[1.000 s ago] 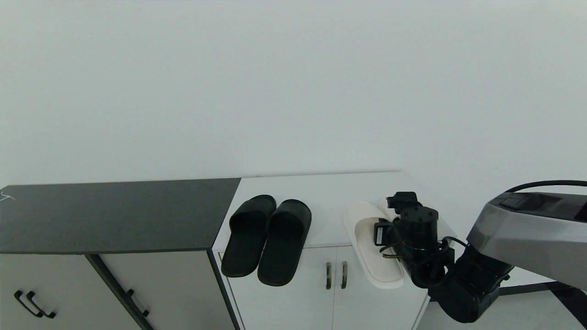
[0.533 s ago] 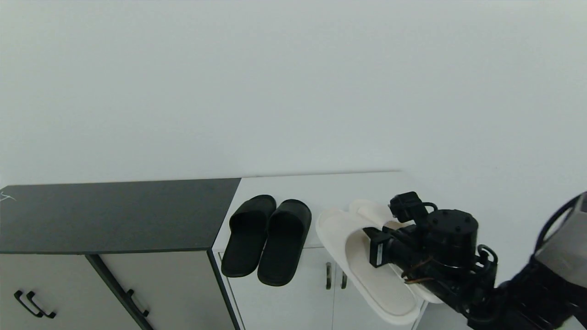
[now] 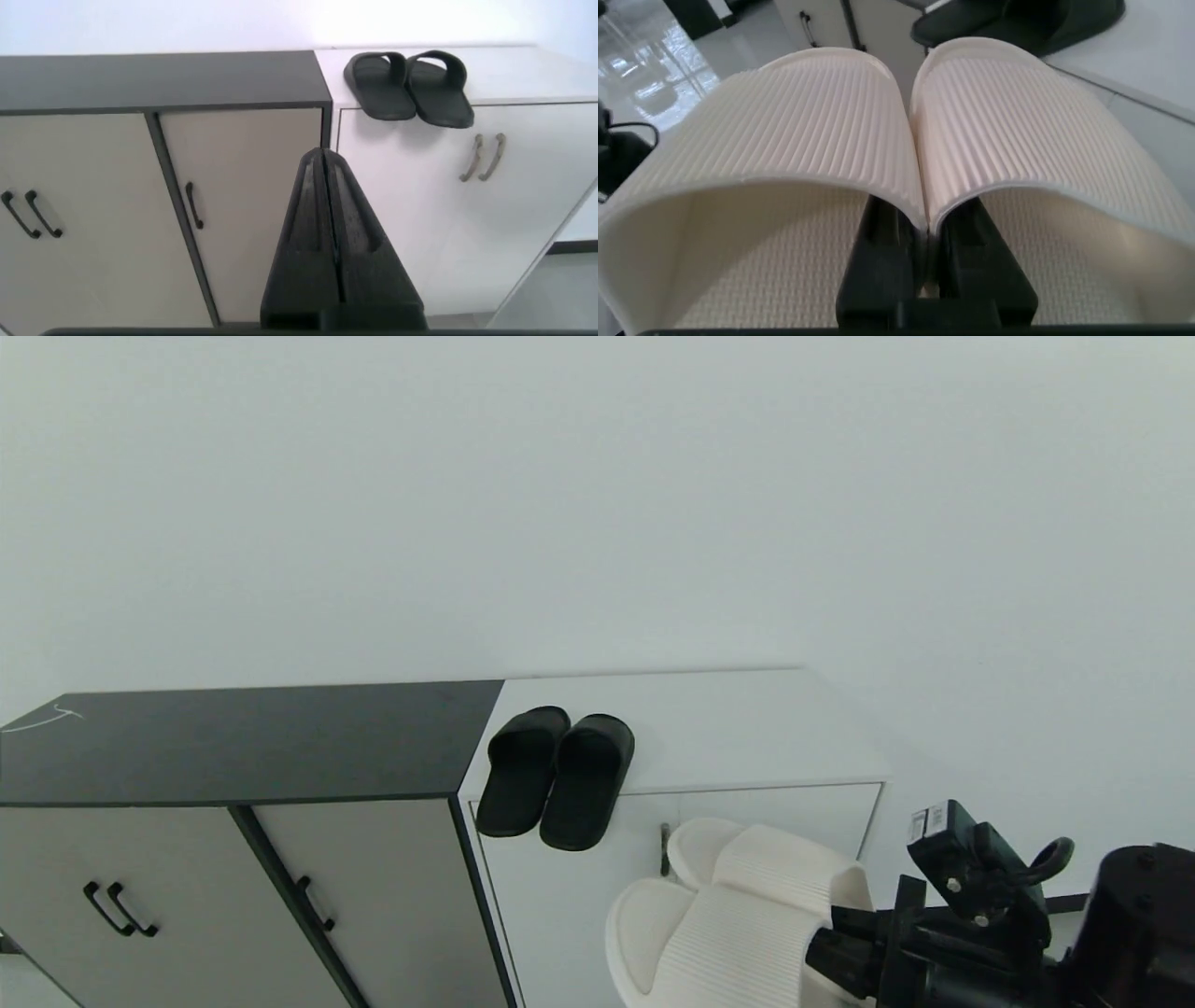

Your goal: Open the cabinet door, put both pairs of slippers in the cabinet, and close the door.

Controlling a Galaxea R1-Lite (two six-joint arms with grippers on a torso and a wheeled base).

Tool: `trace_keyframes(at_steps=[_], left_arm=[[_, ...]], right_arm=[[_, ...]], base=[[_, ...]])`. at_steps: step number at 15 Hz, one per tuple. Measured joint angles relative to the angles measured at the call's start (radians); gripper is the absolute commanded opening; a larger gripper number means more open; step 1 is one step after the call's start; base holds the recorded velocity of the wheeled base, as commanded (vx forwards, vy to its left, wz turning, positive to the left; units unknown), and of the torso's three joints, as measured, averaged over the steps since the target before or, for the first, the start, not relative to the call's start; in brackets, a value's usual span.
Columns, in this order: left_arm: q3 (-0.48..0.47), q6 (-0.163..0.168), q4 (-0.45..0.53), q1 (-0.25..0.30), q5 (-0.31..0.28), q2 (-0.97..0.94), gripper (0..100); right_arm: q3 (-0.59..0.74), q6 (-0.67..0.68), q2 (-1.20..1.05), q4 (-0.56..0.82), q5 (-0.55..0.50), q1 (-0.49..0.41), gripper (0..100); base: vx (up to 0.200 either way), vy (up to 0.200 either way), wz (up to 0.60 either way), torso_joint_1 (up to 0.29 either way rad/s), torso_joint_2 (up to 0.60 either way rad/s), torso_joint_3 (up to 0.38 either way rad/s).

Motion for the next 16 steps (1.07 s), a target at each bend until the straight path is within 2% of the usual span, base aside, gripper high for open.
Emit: trace_keyframes(at_steps=[16], left_arm=[[0.000, -0.002, 0.000, 0.000, -0.003, 0.000, 0]], right_arm=[[0.031, -0.052, -0.036, 0.000, 0.004, 0.003, 0]], base=[[0.000, 0.200, 0.00, 0.006, 0.00, 0.002]])
